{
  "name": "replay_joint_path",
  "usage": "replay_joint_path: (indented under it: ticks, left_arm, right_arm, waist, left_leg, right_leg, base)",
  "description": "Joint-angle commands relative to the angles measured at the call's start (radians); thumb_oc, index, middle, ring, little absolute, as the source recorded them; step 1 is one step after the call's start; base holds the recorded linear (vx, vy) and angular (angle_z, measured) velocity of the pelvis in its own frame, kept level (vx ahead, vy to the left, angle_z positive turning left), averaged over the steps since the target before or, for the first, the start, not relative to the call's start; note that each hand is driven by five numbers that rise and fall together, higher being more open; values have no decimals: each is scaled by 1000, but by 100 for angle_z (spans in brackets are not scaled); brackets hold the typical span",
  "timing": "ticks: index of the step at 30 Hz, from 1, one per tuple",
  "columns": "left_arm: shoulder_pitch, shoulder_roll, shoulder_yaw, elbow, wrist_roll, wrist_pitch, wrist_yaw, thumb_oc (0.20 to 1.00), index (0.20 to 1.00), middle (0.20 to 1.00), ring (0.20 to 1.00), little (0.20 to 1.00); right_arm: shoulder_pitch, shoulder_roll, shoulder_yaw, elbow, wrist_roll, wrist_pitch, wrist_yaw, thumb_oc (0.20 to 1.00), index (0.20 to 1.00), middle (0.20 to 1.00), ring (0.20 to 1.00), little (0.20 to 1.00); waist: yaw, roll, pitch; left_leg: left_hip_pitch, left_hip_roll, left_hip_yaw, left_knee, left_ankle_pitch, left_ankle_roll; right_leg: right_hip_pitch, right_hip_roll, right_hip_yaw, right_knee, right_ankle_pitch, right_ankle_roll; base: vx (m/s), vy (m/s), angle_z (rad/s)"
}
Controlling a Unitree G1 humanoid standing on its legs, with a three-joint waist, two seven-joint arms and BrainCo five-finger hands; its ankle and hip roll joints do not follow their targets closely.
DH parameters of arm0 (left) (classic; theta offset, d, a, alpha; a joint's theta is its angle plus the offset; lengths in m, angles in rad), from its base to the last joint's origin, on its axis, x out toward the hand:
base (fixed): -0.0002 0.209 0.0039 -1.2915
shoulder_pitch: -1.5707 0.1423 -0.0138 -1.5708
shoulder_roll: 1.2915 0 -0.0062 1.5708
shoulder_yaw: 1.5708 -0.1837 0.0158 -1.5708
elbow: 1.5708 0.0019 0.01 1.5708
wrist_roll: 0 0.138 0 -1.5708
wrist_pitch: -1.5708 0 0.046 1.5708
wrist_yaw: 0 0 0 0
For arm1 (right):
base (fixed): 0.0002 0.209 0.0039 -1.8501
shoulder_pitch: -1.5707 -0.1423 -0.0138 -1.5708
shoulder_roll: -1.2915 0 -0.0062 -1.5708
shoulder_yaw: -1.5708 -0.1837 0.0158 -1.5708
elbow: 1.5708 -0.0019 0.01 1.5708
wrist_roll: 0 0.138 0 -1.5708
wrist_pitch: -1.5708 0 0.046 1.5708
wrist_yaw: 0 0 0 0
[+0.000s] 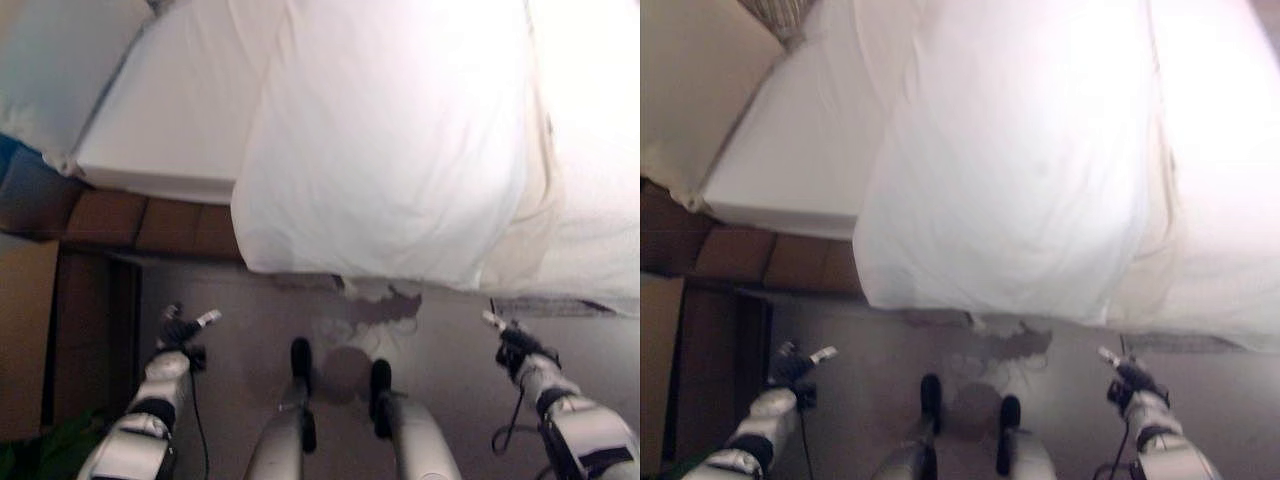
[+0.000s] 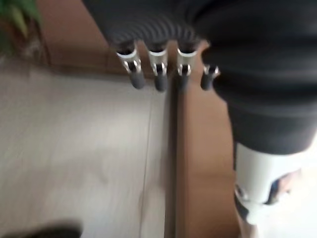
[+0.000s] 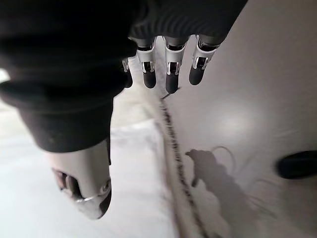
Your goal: Make the bed
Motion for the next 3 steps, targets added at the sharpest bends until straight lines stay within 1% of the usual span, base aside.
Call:
replay_joint_path:
  ticks: [1, 2, 3]
  left_arm:
    - [-58, -13, -16, 65, 19, -14, -68, 1000, 1000, 1000, 1000, 1000]
    - [-1, -66, -39, 90, 51, 3, -117, 1000, 1000, 1000, 1000, 1000]
    - [0, -66, -39, 90, 51, 3, -117, 1000, 1000, 1000, 1000, 1000]
  right_arm:
    - [-21, 8, 5, 57, -66, -25, 3, 1000, 1000, 1000, 1000, 1000]
    - [47, 62, 1, 69, -119, -20, -7, 1000, 1000, 1000, 1000, 1000]
    - [49, 63, 1, 68, -119, -19, -7, 1000, 1000, 1000, 1000, 1000]
  waist:
    - [-3, -10, -47]
    - [-12, -10, -93]
    - [-11, -10, -92]
  left_leg:
    - [56, 4, 7, 15, -72, -61]
    - [120, 13, 14, -15, -71, -60]
    - [124, 13, 15, -18, -70, -60]
  right_leg:
    - [44, -37, 44, -197, 178, 96]
    - [105, -35, 48, -230, 180, 98]
    - [109, -34, 48, -232, 180, 98]
  base:
    - [97, 23, 0]
    - [97, 23, 0]
    - [145, 34, -4]
